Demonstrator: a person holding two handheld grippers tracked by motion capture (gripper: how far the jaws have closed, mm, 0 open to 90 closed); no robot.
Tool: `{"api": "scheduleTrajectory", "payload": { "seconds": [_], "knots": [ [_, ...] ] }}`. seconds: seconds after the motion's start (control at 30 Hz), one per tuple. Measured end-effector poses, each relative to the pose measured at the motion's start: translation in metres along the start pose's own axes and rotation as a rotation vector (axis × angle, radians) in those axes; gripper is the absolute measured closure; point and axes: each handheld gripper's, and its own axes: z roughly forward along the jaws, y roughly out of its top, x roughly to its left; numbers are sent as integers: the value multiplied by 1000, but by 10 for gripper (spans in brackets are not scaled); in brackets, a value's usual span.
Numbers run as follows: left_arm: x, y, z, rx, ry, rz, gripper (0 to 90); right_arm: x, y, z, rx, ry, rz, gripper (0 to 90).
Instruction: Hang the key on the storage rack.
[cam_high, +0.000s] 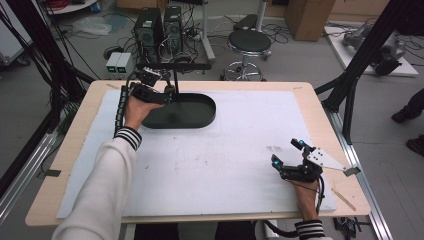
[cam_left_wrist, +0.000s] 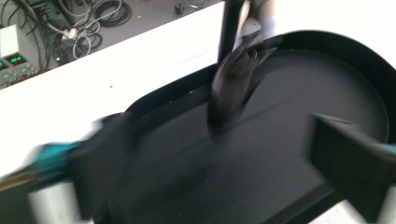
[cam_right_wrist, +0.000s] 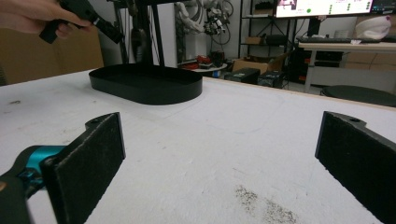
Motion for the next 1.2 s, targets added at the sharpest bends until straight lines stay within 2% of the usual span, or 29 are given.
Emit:
{"api": "scheduleTrajectory", "payload": {
  "seconds": [0.07,0.1,0.23,0.3,0.4,0.5,0.63,0.7,0.77,0.9,0.97,1.03,1.1,1.13,1.2],
  "knots": [
    [-1,-3,-6,-66,-1,12,17,0,0,0,1,-3,-6,5],
    [-2,-5,-9,-84,-4,18,17,1,0,0,0,-2,-6,5],
    [-1,-9,-21,-120,-18,24,17,1,0,0,3,-2,-2,5],
    [-1,-14,-30,-147,-43,25,17,1,0,0,2,-3,-14,5],
    [-3,-23,-44,-188,-69,56,32,1,0,0,2,-5,-17,5],
    [-2,-40,-60,-246,-107,66,32,2,0,0,5,-6,-17,5],
    [-1,-70,-81,-347,-184,120,32,2,0,0,7,-9,-21,5],
    [-2,-90,-91,-387,-204,150,32,3,0,0,4,-12,-30,5],
    [-1,-110,-101,-417,-217,156,32,3,0,0,0,-14,-34,5],
    [-1,-151,-119,-491,-244,153,32,4,0,0,5,-17,-34,5],
    [0,-174,-127,-554,-255,141,32,5,0,0,6,-19,-40,5],
    [0,-187,-131,-597,-238,134,32,5,0,1,8,-21,-48,5],
    [2,-203,-133,-630,-234,108,32,6,0,1,9,-22,-55,5],
    [4,-209,-133,-635,-234,81,32,6,0,1,11,-23,-56,5],
    [6,-221,-133,-650,-239,52,32,6,0,1,5,-24,-66,5]
  ]
}}
